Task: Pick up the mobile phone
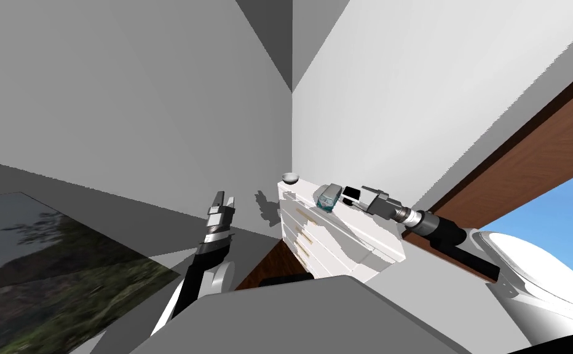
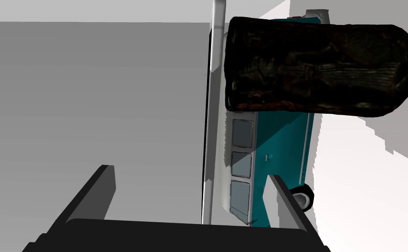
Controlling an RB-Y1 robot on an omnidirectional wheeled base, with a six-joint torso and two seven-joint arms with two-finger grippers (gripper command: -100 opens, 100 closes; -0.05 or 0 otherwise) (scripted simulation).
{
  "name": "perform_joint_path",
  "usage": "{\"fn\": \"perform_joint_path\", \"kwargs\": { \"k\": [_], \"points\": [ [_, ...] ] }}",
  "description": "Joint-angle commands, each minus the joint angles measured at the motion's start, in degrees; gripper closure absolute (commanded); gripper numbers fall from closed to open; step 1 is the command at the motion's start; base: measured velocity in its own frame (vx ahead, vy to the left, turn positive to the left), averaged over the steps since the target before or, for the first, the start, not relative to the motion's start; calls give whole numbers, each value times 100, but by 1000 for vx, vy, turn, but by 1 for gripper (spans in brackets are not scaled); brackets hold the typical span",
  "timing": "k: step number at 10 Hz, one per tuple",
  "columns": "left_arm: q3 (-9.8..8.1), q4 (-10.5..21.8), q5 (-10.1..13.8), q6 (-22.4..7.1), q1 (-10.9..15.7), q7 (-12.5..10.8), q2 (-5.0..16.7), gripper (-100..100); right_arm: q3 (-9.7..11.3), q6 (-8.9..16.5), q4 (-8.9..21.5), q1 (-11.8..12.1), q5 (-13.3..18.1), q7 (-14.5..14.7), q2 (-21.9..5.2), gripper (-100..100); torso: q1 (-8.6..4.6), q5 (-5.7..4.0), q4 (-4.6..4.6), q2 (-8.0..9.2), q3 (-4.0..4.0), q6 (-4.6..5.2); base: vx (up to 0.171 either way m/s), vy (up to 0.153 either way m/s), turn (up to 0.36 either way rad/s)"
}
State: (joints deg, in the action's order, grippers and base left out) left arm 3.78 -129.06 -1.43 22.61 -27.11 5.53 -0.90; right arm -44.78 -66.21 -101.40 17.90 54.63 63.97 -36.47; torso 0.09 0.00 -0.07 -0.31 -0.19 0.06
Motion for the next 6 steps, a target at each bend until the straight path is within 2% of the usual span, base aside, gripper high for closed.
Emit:
{"fn": "perform_joint_path", "kwargs": {
  "k": [1,2,3,4,5,6],
  "points": [
    [0,0,0,0,0,0,0,0,-83,-239,52,-23,-8,-13,14,-100,0,0,0,0,0,0,68,60,-23],
    [0,0,0,0,1,0,0,0,-234,-429,129,-63,-11,-32,64,-100,0,1,-1,-5,-3,-6,66,62,-172],
    [0,0,0,0,0,0,0,0,-234,-533,129,-63,-11,-32,64,-100,2,1,-1,-4,-3,0,58,60,-77],
    [0,0,0,0,1,0,0,0,-385,-735,207,-103,-15,-51,114,-100,0,1,-1,-3,-2,-6,56,56,-147],
    [0,0,0,0,0,0,0,0,-385,-827,207,-103,-15,-51,114,-100,-1,1,-1,-2,-1,-1,38,42,-122],
    [0,0,0,0,1,0,0,0,-354,-728,193,-110,-7,-58,99,-100,-6,0,0,3,1,-4,6,16,-22]
  ]
}}
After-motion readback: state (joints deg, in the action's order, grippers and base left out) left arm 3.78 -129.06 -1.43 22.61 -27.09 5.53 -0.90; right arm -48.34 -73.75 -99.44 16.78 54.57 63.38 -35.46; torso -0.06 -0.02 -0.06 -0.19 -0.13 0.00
